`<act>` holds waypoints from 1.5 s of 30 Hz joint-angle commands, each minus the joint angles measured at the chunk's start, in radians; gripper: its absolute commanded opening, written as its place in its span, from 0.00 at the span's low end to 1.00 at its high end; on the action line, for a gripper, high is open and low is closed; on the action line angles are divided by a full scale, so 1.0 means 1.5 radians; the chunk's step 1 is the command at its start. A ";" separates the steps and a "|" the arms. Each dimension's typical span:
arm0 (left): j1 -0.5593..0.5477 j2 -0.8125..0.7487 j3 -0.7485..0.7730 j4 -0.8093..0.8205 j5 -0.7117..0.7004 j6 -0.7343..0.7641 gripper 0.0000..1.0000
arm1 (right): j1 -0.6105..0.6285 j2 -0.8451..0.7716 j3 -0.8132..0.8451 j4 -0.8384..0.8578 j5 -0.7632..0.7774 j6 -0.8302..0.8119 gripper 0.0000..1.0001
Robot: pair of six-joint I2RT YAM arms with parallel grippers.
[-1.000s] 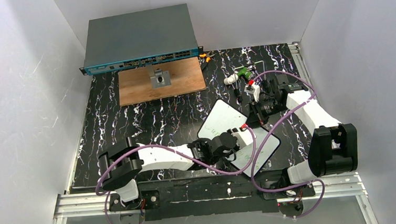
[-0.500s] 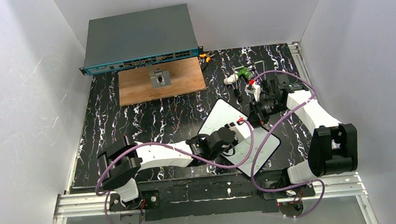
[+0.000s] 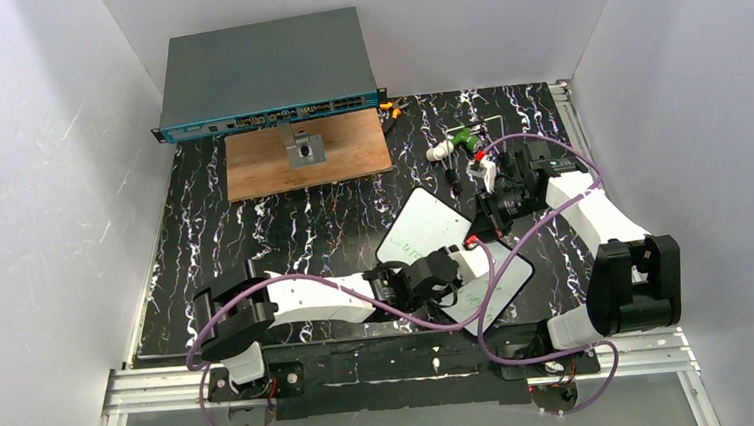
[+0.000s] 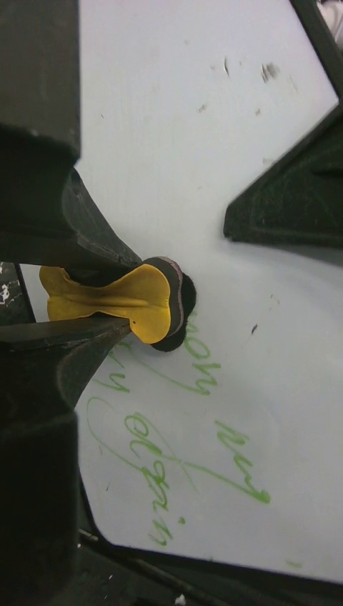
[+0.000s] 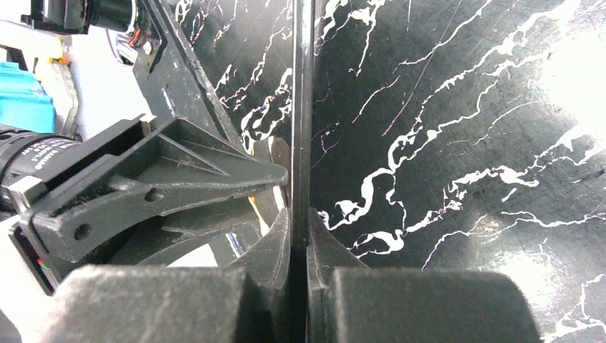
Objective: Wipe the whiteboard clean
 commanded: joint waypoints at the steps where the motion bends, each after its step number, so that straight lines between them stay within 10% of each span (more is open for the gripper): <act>1: 0.024 0.000 0.042 -0.041 -0.137 -0.017 0.00 | 0.001 -0.012 0.019 0.036 -0.022 -0.037 0.01; 17: -0.002 -0.028 -0.005 0.002 0.048 -0.010 0.00 | -0.001 -0.015 0.019 0.034 -0.023 -0.038 0.01; 29: -0.004 0.032 0.081 -0.045 -0.106 0.002 0.00 | -0.001 -0.014 0.019 0.034 -0.023 -0.038 0.01; 45: 0.017 -0.002 0.030 -0.053 -0.088 -0.040 0.00 | -0.001 -0.017 0.019 0.034 -0.023 -0.040 0.01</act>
